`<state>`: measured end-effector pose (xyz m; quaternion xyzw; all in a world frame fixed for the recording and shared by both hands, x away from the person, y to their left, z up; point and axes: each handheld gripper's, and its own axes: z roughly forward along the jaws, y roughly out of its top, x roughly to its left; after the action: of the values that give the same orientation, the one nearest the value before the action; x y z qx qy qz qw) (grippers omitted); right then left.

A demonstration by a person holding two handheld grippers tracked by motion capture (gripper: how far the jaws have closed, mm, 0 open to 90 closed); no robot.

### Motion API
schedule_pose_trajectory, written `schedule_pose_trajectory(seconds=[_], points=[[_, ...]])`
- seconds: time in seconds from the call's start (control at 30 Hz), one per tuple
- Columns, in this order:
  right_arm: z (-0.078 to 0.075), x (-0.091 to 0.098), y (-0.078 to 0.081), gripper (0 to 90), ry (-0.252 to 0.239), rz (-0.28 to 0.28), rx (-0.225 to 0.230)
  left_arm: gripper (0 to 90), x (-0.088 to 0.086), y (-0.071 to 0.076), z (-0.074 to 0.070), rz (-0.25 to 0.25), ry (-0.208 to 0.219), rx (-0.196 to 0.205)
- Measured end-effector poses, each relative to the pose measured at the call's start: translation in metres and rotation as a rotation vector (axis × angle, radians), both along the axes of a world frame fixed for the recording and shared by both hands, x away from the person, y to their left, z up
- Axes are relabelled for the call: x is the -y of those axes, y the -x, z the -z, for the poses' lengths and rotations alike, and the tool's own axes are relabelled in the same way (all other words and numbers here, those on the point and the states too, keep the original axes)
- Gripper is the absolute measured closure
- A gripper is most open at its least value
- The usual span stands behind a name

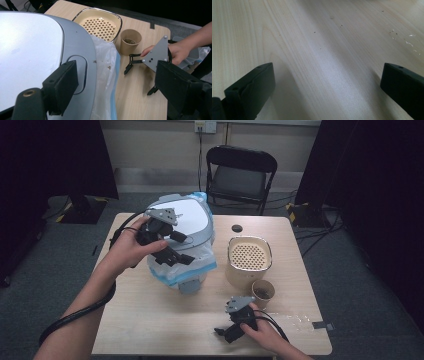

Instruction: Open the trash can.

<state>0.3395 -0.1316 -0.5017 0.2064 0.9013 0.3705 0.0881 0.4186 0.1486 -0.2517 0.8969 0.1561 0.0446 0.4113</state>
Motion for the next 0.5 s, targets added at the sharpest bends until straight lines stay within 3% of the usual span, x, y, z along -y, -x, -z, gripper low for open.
schedule_pose_trajectory(seconds=[0.27, 0.4, 0.5], points=[[0.0000, 0.0000, 0.0000, 0.0, 0.000, 0.000, 0.000, 19.4, -0.0017, 0.0003, 0.0030, -0.020, 0.040, -0.016], [0.0000, 0.0000, 0.0000, 0.0, 0.000, 0.000, 0.000, 19.5, -0.0013, 0.0026, 0.0029, -0.039, 0.049, -0.003], [0.0001, 0.0000, -0.0001, 0.0, 0.000, -0.001, 0.001, 20.0, -0.0004, 0.0040, 0.0018, -0.030, 0.027, 0.022]])
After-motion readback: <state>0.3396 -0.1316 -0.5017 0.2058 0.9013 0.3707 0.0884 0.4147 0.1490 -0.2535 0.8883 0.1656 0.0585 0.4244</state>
